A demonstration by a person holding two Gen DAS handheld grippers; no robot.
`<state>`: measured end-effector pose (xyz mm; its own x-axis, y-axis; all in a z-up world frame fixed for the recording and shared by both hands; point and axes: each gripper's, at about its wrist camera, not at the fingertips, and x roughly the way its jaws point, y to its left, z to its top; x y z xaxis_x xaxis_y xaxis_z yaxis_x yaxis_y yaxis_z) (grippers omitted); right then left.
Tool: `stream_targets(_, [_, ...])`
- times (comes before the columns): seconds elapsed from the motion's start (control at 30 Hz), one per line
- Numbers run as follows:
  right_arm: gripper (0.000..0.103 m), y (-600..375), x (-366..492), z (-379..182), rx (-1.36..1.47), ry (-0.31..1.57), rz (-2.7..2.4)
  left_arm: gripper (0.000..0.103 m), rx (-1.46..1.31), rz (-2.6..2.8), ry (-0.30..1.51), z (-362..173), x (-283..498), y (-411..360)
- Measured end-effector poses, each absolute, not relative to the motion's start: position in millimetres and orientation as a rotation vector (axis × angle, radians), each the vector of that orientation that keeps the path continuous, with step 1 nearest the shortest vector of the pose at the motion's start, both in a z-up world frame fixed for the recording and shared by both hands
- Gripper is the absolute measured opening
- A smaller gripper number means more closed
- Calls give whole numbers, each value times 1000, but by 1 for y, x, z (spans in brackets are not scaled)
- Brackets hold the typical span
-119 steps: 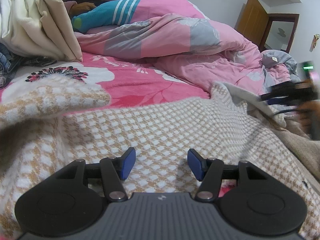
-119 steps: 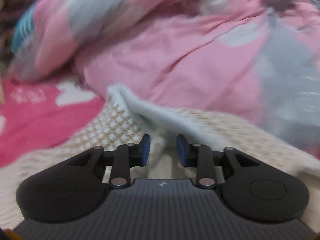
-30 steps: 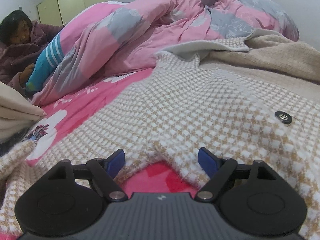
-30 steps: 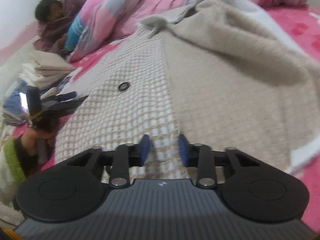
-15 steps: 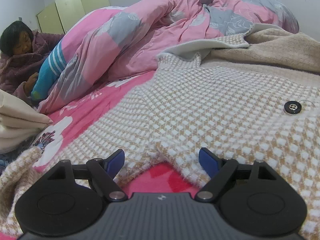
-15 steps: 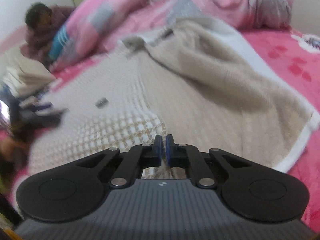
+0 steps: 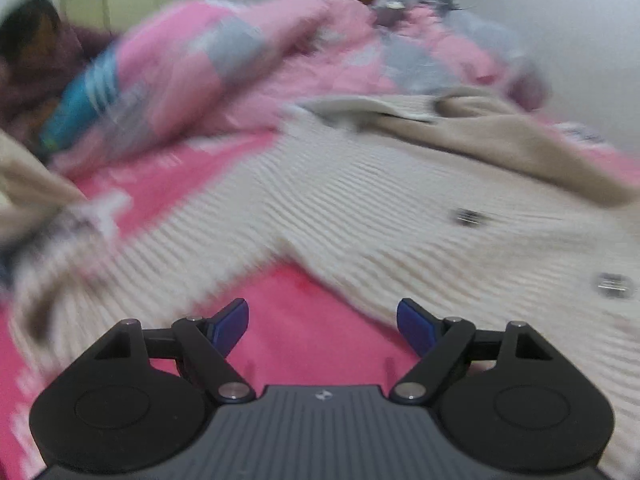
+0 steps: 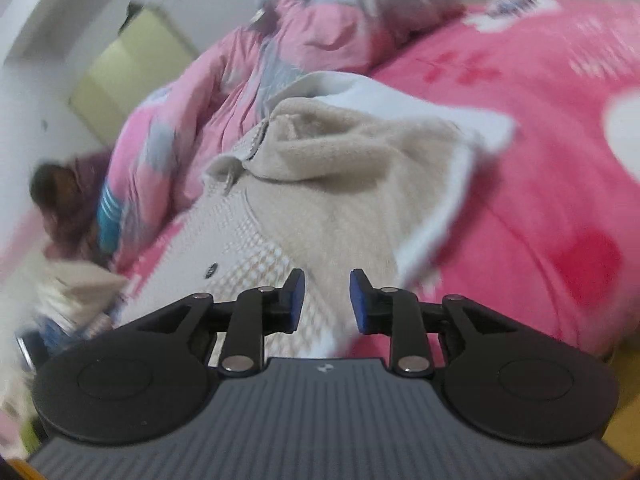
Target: Fold clothes
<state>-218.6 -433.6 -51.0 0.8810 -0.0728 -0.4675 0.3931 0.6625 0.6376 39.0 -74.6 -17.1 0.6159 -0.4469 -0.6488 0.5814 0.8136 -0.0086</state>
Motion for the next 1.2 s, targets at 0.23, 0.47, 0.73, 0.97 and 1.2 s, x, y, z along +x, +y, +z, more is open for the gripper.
stream_targets(0.23, [26, -417, -209, -70, 824, 464, -254, 61, -39, -829, 990, -37, -9, -65])
stream_targets(0.47, [5, -403, -190, -62, 689, 517, -240, 49, -57, -857, 1038, -46, -29, -82])
stream_targets(0.73, [7, -401, -190, -61, 656, 542, -261, 42, -91, -831, 1076, -51, -24, -94])
stream_targets(0.97, [4, -393, -182, -46, 581, 488, -235, 21, -68, -816, 1063, -52, -22, -107])
stream_targets(1.2, [4, -394, -169, -41, 538, 442, -214, 21, -108, -816, 1084, -54, -24, -99])
